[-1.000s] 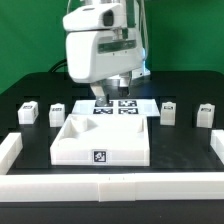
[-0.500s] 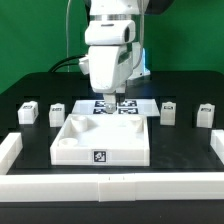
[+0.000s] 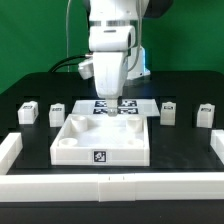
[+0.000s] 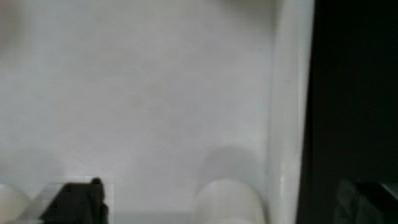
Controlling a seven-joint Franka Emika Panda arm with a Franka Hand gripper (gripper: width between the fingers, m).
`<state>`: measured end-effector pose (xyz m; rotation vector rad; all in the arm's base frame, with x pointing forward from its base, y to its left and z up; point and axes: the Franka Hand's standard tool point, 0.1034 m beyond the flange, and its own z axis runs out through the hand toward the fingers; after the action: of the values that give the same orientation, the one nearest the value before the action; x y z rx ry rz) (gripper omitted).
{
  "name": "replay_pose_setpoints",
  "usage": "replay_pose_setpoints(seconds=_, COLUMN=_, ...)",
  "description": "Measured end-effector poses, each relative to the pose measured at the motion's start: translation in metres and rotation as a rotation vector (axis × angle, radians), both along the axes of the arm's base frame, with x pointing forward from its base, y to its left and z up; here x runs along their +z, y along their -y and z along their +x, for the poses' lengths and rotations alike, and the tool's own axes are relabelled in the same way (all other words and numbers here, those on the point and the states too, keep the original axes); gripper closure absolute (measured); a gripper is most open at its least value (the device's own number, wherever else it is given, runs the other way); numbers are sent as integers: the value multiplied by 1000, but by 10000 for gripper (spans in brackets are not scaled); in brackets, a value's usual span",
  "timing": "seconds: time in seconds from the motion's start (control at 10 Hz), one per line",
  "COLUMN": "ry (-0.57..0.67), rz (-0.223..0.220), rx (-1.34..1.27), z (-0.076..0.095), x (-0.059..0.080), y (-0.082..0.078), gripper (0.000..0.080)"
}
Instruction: Assemble one leg
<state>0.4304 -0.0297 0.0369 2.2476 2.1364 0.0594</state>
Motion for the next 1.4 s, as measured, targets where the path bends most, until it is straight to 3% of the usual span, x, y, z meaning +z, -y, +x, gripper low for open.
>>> replay_pose_setpoints(seconds=0.4, ry=-34, rz=15, rx=10, z=-14, x=-27, y=-2, gripper=150)
replay_pose_setpoints(seconds=0.8, ry=-44, rz=14, rx=-4, z=-12, x=-29, y=-2, gripper=177)
replay_pose_setpoints(seconds=0.9, ry=-45, rz=14, rx=-4, z=-12, x=-29, y=-2, gripper=312)
replay_pose_setpoints(seconds=1.0, ry=-44, rz=14, rx=-5, z=-12, x=-29, y=-2, gripper=312)
replay_pose_setpoints(seconds=1.1, ry=-45, rz=14, rx=-5, z=-12, x=-29, y=-2, gripper=447)
replay_pose_setpoints(seconds=1.2, ry=-45, rz=14, rx=-5, z=-12, x=-29, y=-2, gripper=661)
replay_pose_setpoints(seconds=1.3, ry=-45, rz=14, rx=-5, z=-13, x=-29, y=-2, gripper=661)
replay_pose_setpoints(seconds=1.4, ry=-45, rz=14, rx=-5, z=-13, x=-29, y=-2, gripper=742)
